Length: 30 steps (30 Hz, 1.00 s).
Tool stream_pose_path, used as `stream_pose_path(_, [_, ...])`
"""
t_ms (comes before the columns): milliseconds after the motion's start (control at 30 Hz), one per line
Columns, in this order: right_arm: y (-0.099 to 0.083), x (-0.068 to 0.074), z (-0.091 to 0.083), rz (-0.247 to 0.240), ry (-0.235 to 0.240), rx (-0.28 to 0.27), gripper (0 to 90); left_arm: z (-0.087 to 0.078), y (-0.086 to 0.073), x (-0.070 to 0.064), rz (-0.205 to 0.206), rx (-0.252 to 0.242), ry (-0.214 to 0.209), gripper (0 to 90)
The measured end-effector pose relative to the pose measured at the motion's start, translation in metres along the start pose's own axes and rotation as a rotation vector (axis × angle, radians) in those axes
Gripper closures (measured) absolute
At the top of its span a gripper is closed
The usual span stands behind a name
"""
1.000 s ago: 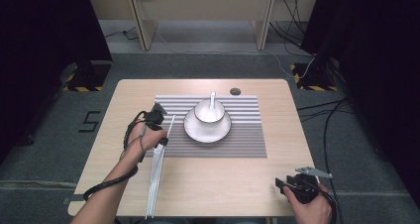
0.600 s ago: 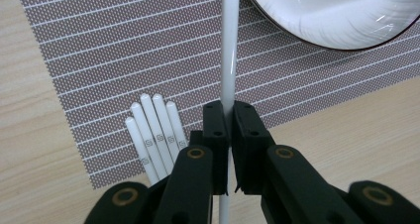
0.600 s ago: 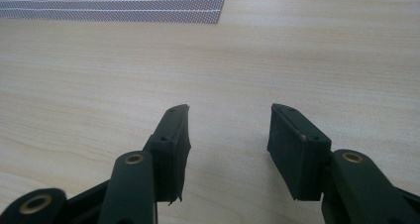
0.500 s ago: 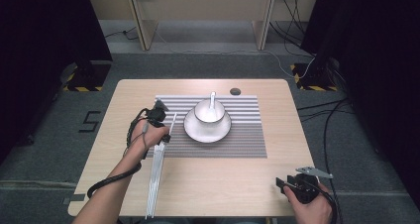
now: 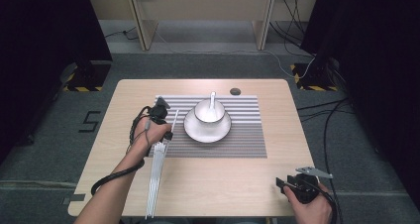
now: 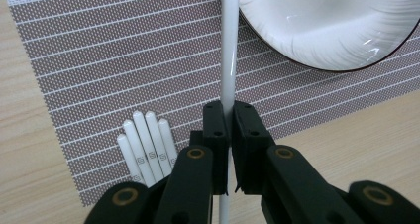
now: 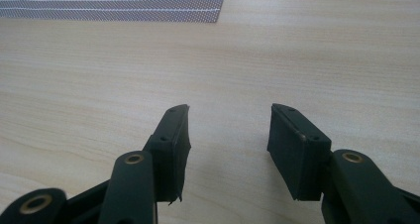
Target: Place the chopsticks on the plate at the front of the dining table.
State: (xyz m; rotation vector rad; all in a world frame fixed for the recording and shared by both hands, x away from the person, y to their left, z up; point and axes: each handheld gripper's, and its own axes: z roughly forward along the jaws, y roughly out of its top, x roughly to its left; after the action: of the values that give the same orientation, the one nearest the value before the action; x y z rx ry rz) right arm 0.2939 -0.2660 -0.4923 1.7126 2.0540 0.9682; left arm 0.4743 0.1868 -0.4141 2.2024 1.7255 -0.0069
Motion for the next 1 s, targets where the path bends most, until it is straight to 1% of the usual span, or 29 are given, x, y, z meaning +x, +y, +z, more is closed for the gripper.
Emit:
stream_pose_path(100, [0.000,0.000,0.000,0.002,0.000,0.002,50.8,0.000,0.002,-0.001,-0.005,-0.005,-0.011,85.4])
stream_pose_path(133, [0.000,0.000,0.000,0.002,0.001,0.001,50.8,-0.001,0.004,-0.003,0.000,-0.005,-0.012,85.4])
stream_pose_path(233, [0.000,0.000,0.001,0.001,0.001,0.004,50.8,-0.001,0.006,-0.004,-0.003,-0.006,-0.016,85.4])
stream_pose_path(467, [0.000,0.000,0.000,0.002,0.001,0.003,50.8,-0.001,0.009,-0.005,-0.007,-0.007,-0.014,85.3])
stream_pose_path(733, [0.000,0.000,0.001,0.000,0.006,0.006,50.8,-0.001,0.016,-0.009,-0.016,-0.023,-0.018,85.4])
stream_pose_path(900, [0.000,0.000,0.001,0.003,0.005,0.007,50.8,0.001,0.020,-0.010,-0.018,-0.033,-0.016,85.4])
stream_pose_path(933, [0.000,-0.001,0.000,0.005,0.004,0.003,50.8,0.002,0.020,-0.010,-0.024,-0.034,-0.022,85.4])
stream_pose_path(1000, [0.000,-0.001,0.000,0.007,0.005,0.002,50.8,0.003,0.021,-0.011,-0.022,-0.034,-0.022,85.4])
